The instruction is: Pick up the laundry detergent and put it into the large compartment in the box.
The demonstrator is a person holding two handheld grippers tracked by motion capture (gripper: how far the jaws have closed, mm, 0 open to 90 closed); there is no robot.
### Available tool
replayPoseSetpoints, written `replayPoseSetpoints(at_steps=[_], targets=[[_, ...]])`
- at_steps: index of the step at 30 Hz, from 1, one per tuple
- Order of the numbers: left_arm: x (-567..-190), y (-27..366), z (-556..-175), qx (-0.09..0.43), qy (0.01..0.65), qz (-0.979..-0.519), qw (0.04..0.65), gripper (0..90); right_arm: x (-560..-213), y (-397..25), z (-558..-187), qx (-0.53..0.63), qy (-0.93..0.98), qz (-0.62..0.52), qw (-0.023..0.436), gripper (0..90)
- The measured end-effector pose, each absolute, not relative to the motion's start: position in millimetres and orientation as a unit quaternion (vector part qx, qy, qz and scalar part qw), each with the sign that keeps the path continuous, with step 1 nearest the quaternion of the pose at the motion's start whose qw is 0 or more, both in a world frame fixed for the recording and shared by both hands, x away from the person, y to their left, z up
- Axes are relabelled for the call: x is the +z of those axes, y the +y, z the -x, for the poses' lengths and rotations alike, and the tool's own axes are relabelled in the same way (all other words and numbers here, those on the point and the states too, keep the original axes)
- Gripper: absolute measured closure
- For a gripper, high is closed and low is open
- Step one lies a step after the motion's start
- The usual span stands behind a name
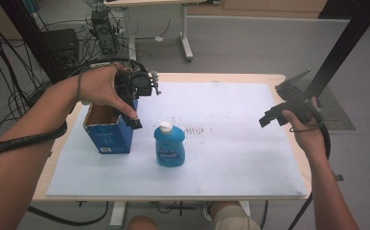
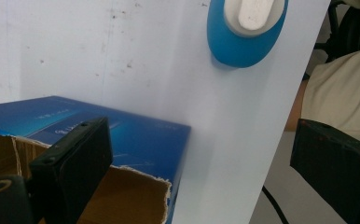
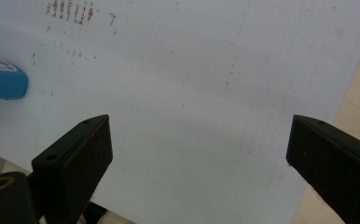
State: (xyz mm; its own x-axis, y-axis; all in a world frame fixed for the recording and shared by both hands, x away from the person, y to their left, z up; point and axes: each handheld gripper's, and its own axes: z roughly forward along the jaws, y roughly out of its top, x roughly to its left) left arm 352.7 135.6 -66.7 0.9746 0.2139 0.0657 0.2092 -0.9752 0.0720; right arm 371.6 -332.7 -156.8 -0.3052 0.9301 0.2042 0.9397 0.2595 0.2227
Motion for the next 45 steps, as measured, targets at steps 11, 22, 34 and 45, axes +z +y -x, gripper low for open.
replayPoseSetpoints(at_steps=[11,22,34,45], targets=[[-68,123,-354,0.029,0.093,-0.995,0.037,6.0,-156,-333,-370,-0.152,-0.793,0.590,0.014,6.7],[-69,98,-357,0.027,0.076,-0.996,0.039,6.0,-157,-337,-367,-0.155,-0.791,0.591,0.012,6.7],[-71,66,-362,0.015,0.057,-0.997,0.039,6.0,-156,-345,-363,-0.156,-0.788,0.595,0.012,6.7],[-71,54,-365,0.009,0.046,-0.998,0.038,6.0,-156,-345,-362,-0.157,-0.786,0.597,0.011,6.7]])
